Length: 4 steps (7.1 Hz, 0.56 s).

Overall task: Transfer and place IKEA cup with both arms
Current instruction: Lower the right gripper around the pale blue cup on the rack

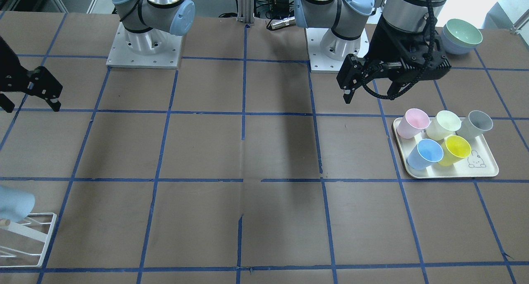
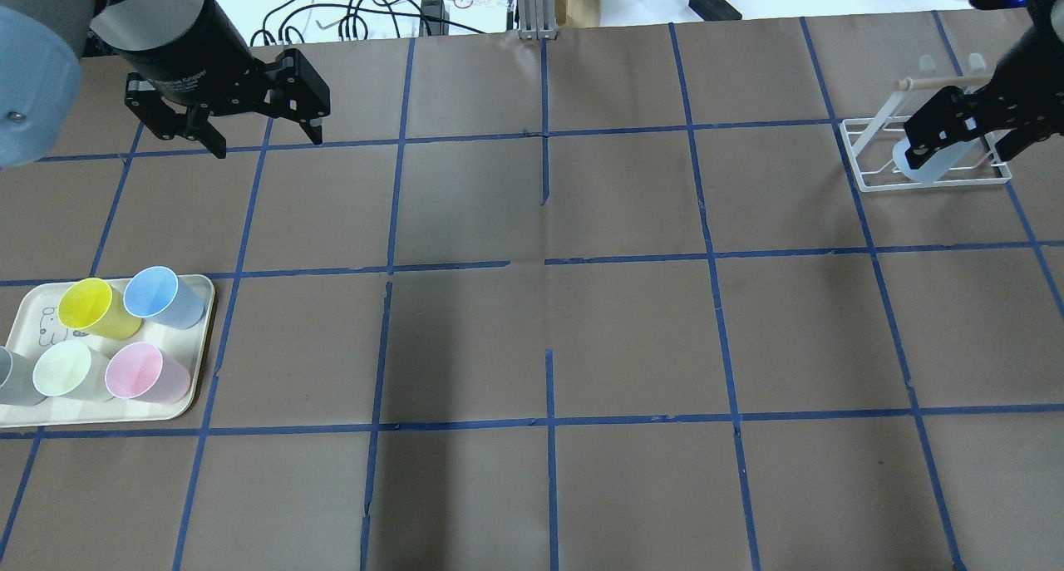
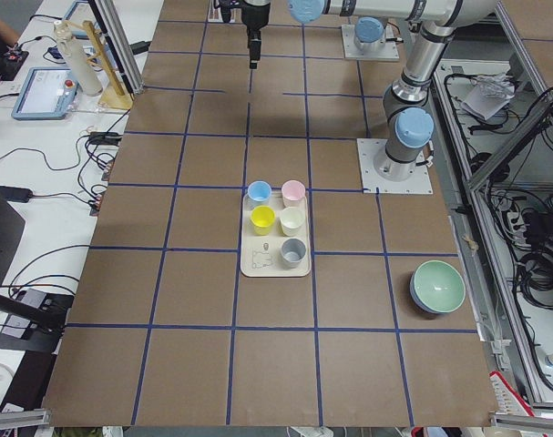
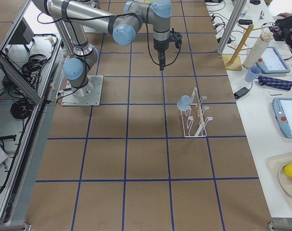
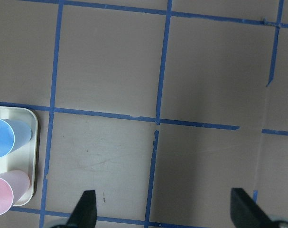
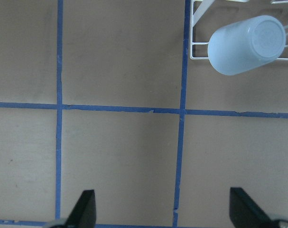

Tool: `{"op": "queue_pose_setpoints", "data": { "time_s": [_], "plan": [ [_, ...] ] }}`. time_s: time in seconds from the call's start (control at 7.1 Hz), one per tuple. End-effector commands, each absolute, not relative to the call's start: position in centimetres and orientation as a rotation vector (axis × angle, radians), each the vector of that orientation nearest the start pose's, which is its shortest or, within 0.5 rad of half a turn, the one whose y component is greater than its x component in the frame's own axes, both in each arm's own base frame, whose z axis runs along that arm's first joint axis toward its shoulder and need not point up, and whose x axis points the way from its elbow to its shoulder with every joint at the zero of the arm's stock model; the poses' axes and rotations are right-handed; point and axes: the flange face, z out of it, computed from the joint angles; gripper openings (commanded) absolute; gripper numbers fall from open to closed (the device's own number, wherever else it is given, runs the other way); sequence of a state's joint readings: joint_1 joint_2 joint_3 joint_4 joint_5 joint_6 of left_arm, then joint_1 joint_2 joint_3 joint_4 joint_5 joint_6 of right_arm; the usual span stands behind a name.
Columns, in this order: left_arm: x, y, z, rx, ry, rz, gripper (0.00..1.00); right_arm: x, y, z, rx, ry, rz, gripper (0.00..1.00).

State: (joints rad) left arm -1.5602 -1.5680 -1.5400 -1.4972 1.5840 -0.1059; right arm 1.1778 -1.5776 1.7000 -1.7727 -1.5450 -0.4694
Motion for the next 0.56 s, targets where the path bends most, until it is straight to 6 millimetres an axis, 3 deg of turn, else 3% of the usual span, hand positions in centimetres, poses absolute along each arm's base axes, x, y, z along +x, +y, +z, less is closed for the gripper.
{"op": "queue_pose_setpoints", "data": {
  "time_s": [0.0, 0.14, 0.42],
  "plan": [
    [-12.7, -50.2, 51.2, -0.183, 3.123, -0.169, 1.00, -10.3, -52.2, 43.0, -0.242, 3.152, -0.158, 1.00],
    [-12.7, -50.1, 51.3, -0.183, 3.123, -0.171, 1.00, -12.4, -52.8, 42.0, -0.272, 3.154, -0.175, 1.00],
    [-12.7, -50.2, 51.2, -0.183, 3.123, -0.169, 1.00, -14.9, -55.9, 38.2, -0.398, 3.170, -0.241, 1.00]
  ]
}}
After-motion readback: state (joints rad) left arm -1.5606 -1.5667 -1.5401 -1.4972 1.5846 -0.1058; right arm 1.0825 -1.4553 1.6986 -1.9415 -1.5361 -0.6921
